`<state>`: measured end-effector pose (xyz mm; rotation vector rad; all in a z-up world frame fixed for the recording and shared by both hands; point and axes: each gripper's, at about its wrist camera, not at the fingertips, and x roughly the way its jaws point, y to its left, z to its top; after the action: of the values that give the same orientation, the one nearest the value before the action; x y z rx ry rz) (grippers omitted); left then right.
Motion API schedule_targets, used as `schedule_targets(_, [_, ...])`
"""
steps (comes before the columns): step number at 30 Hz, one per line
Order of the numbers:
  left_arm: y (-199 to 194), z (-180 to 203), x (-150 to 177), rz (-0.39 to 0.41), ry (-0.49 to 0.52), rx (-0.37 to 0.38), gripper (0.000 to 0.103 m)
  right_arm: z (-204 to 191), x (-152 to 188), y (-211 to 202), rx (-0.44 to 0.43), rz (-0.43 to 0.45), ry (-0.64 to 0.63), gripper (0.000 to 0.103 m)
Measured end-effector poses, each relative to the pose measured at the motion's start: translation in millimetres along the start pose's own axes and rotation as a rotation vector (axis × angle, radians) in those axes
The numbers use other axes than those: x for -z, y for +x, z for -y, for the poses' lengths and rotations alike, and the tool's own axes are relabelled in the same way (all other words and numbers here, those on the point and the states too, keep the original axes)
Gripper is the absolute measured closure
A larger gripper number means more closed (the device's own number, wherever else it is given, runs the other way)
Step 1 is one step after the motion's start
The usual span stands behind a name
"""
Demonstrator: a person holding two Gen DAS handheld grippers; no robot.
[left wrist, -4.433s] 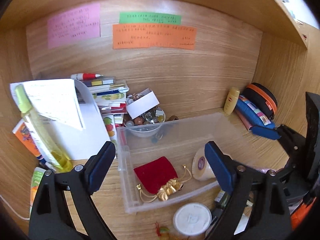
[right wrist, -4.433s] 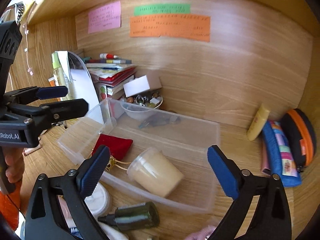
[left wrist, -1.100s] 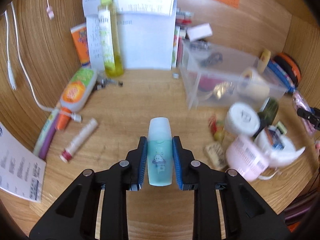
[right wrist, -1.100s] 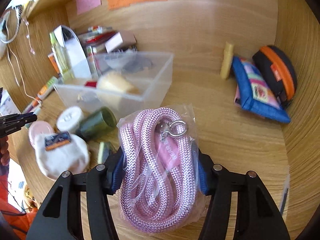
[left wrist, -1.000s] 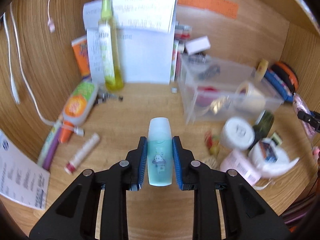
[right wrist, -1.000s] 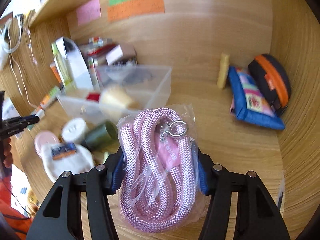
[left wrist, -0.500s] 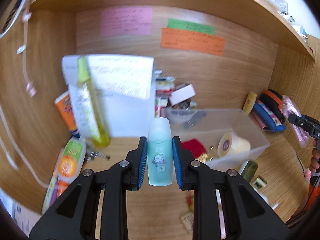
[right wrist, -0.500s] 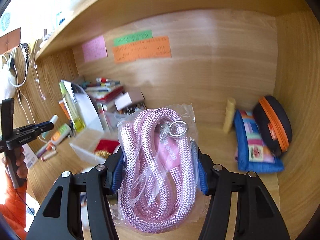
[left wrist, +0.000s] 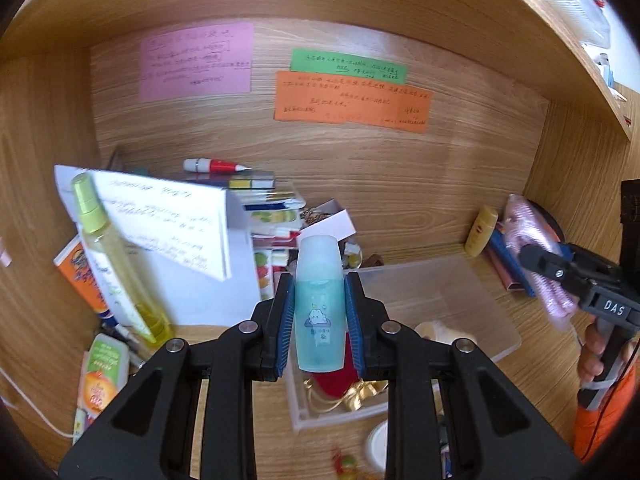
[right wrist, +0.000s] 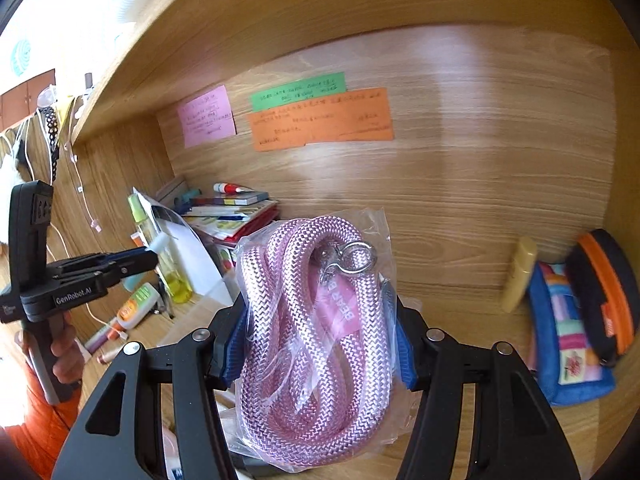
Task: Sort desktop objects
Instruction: 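Drop the blue bottle into the bin with the left gripper while the right drops the rope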
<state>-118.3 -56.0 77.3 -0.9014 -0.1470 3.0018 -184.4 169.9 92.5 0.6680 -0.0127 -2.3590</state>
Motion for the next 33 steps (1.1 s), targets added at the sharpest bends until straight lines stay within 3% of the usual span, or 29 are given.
schedule_targets(4, [15.7, 8.4, -3.3, -0.021, 0.005, 0.008, 0.078, 0.6, -5.5, 13.1, -0.010, -0.010, 0.023, 0.048])
schedule_targets(15, [75.2, 25.6, 15.7, -0.135, 0.054, 0.009, 0.078, 16.3, 19.7, 59.0, 0.102, -0.128, 0.023, 0.048])
schedule_targets(23, [94.8, 35.6, 33.4, -0.202, 0.105, -0.001, 0.078, 18.1, 36.7, 77.6, 0.087, -0.213, 0.020, 0.048])
schedule_targets(33, [110.7, 36.5, 43.5, -0.255, 0.126, -0.034, 0.078, 11.2, 46.1, 96.1, 0.134, -0.262, -0.025, 0.047])
